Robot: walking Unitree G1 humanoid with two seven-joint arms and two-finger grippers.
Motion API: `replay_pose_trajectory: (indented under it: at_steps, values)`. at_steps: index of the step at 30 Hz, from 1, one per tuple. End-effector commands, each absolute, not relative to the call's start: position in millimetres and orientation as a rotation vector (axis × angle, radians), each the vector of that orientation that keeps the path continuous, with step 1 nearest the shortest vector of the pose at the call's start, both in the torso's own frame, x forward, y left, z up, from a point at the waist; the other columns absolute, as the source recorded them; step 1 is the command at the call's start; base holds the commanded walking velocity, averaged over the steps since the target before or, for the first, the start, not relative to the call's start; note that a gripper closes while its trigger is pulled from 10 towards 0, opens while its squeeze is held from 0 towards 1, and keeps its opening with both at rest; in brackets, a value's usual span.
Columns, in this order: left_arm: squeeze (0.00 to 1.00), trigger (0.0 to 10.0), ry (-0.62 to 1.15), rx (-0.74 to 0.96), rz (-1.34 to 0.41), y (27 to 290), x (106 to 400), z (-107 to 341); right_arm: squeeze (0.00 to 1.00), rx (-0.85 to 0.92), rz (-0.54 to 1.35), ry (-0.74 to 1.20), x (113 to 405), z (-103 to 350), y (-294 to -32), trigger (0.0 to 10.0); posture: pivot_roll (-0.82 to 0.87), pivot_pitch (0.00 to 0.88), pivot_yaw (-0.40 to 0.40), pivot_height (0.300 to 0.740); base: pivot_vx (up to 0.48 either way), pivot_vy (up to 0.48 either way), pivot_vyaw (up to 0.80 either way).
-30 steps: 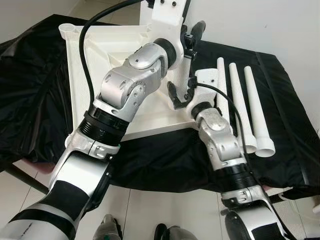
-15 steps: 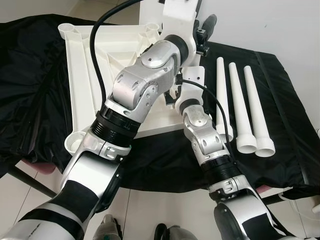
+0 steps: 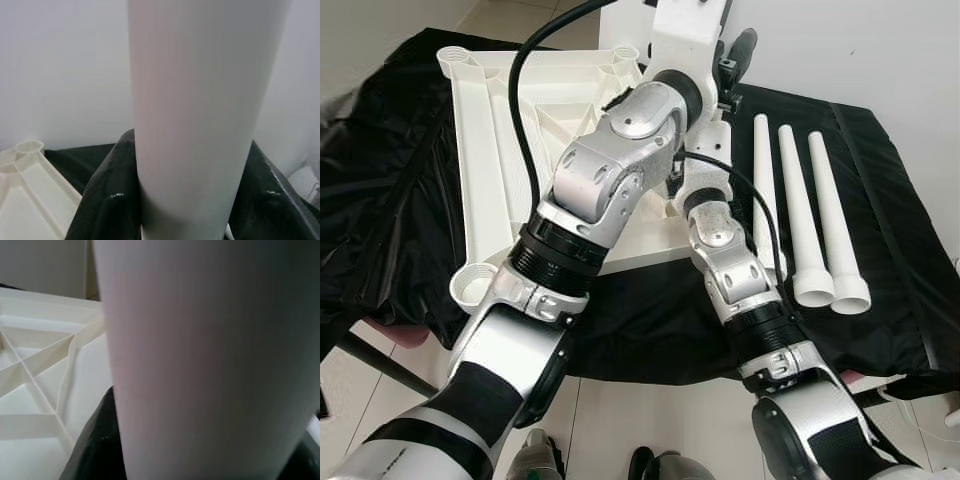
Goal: Building children table
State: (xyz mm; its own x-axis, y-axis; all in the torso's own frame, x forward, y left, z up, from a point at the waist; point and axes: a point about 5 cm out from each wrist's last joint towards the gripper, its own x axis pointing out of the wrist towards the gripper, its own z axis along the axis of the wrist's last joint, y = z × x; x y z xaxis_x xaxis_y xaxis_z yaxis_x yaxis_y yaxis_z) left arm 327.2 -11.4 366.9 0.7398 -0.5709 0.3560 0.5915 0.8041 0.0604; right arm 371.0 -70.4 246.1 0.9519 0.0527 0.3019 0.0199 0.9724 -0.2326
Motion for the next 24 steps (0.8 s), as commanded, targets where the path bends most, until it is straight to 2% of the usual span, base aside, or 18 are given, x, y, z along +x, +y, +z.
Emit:
replay_pose_trajectory:
  at_steps: [1, 10, 11, 12, 13, 24]
  values:
    - [0.0, 10.0, -0.404, -0.021, -0.681, -20.5, 320.8, 372.2, 0.0, -0.259, 0.009, -0.291, 370.3, 240.9, -72.8, 0.0, 0.12, 0.137, -0.096, 0.74, 0.0, 0.0, 0.0]
    - [0.0, 10.0, -0.441, -0.008, -0.695, -21.3, 317.4, 373.2, 0.0, -0.227, -0.025, -0.253, 370.6, 233.0, -79.1, 0.0, 0.12, 0.123, -0.096, 0.74, 0.0, 0.0, 0.0]
    - [1.0, 10.0, -0.439, -0.038, -0.713, -21.4, 315.7, 372.9, 0.0, -0.215, -0.024, -0.246, 370.7, 232.2, -79.3, 0.0, 0.12, 0.123, -0.096, 0.74, 0.0, 0.0, 0.0]
    - [1.0, 10.0, -0.437, -0.059, -0.726, -21.4, 314.6, 372.6, 0.0, -0.207, -0.022, -0.242, 370.8, 231.7, -79.4, 0.0, 0.12, 0.123, -0.096, 0.74, 0.0, 0.0, 0.0]
    - [1.0, 10.0, -0.431, -0.083, -0.754, -21.9, 312.7, 372.0, 0.0, -0.209, -0.028, -0.244, 370.9, 231.9, -80.2, 10.0, 0.13, 0.12, -0.098, 0.74, 0.0, 0.0, 0.0]
    - [1.0, 10.0, -0.43, -0.126, -0.901, -21.1, 300.0, 369.1, 0.0, -0.16, -0.117, -0.239, 375.6, 235.1, -99.3, 10.0, 0.13, 0.112, -0.099, 0.74, 0.0, 0.0, 0.0]
